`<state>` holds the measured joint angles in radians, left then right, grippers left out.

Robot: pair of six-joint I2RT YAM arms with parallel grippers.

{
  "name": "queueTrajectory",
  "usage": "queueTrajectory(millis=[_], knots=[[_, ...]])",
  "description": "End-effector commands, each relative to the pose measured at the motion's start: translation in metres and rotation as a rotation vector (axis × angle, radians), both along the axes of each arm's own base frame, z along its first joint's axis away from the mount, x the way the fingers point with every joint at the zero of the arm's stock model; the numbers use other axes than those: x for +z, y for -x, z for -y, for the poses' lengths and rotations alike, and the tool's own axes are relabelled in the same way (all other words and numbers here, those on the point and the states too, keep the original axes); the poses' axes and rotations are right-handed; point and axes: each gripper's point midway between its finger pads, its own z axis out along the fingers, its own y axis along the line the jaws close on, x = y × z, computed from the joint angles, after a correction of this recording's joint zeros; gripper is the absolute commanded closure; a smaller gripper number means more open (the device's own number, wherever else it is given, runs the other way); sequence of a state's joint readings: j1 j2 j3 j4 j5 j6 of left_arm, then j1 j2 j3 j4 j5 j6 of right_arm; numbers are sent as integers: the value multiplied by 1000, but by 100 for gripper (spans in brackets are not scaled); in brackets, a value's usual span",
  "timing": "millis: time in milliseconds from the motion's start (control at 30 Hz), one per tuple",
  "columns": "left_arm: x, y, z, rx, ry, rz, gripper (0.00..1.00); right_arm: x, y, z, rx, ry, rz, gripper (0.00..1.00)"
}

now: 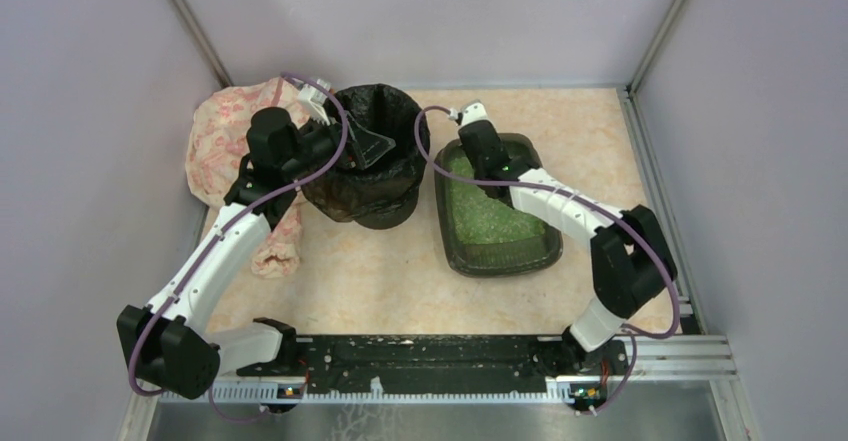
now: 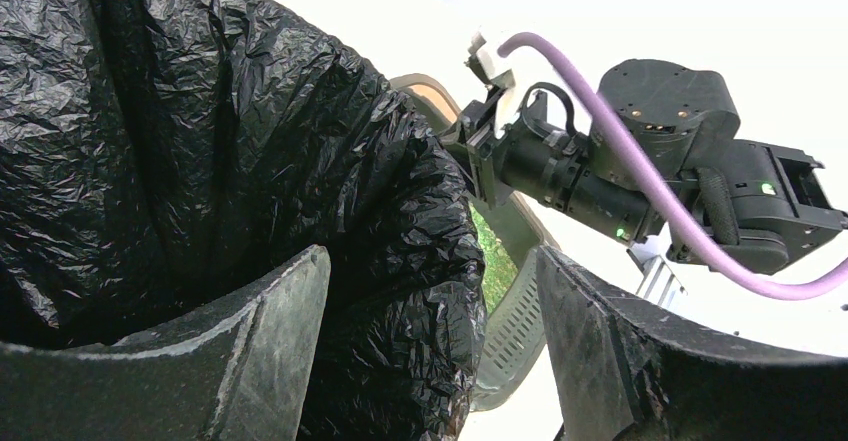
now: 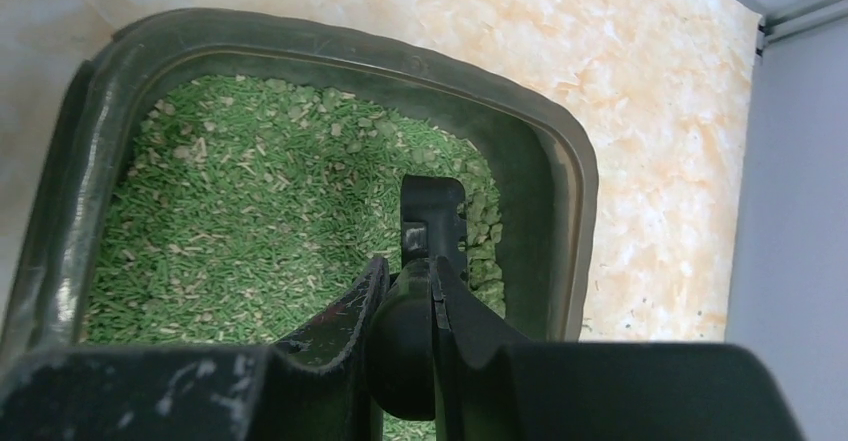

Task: Clean the litter box

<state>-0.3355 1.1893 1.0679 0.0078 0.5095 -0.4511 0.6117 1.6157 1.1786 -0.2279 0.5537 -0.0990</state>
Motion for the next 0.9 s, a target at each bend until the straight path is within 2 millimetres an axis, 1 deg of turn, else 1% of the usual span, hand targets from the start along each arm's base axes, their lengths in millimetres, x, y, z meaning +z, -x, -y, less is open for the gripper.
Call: queueTrajectory(millis=[0, 100, 200, 300, 500, 633, 733, 867], knots=[[11, 0, -1, -4, 4, 40, 19, 35, 7, -41, 92, -275, 24, 100], [11, 1, -1, -9, 8, 39, 19, 49, 9, -34, 82, -322, 45, 100], [12, 1, 0, -13, 10, 40, 19, 54, 10, -23, 74, -405, 43, 100], [12, 2, 0, -13, 12, 38, 19, 46, 10, -9, 59, -484, 23, 100], [12, 2, 0, -15, 15, 37, 19, 16, 9, 17, 13, -629, -31, 100], [10, 2, 1, -17, 14, 31, 19, -7, 13, 24, 0, -756, -104, 100], [9, 1, 1, -16, 14, 29, 19, -14, 16, 28, -12, -867, -131, 100], [8, 0, 2, -22, 9, 26, 19, -16, 19, 32, -16, -1000, -151, 100]])
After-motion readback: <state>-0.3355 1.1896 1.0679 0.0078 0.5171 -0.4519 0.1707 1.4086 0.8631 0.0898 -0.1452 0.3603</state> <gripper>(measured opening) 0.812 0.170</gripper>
